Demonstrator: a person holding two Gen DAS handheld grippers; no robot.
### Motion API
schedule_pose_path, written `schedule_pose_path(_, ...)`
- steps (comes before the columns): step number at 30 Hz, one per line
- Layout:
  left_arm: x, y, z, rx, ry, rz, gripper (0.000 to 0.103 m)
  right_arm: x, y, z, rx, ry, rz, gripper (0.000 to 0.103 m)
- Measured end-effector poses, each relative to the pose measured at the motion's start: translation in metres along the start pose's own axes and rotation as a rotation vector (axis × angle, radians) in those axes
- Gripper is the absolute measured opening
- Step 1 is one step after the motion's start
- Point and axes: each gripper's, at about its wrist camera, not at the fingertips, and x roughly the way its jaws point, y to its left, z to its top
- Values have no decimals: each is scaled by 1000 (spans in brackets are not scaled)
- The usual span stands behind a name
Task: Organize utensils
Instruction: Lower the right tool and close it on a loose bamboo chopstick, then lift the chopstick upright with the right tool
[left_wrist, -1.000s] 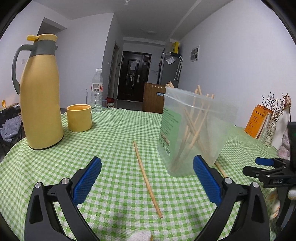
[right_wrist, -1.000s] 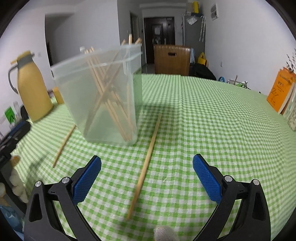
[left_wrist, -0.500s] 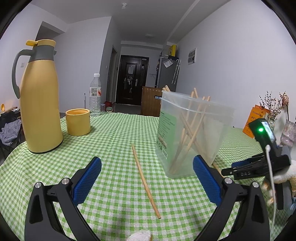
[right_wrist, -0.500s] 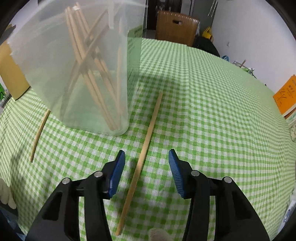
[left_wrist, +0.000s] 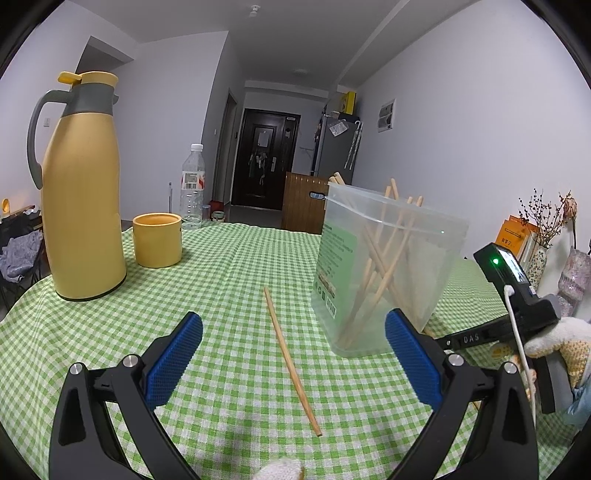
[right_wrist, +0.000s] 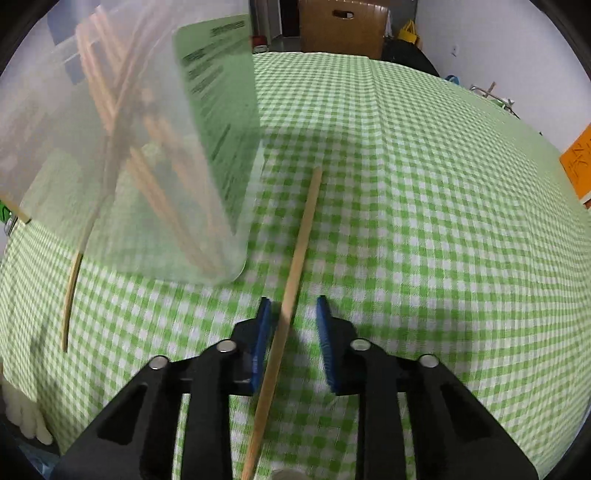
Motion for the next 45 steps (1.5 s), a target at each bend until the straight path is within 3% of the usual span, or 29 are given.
schedule_pose_path(6, -1, 0, 0, -2, -3, 2, 96, 9, -5, 13, 5, 35, 18, 15)
schedule_pose_path(15, -1, 1, 0, -6, -3, 3, 96, 22, 10, 22, -27, 98, -40, 9)
schedule_pose_path(25, -1, 2, 1, -12, -1, 6, 96, 17, 9, 14, 8, 81, -23, 7)
schedule_pose_path(30, -1, 3, 1, -17, 1, 8, 96, -2, -5, 8, 36, 10, -6, 7)
schedule_pose_path(39, 1, 3, 1, -18, 6, 11, 96, -53, -38, -17, 85, -231, 39, 7)
schedule_pose_path(45, 2, 3, 1, -15, 7, 10, 96, -77, -47, -41, 100, -346, 59, 7)
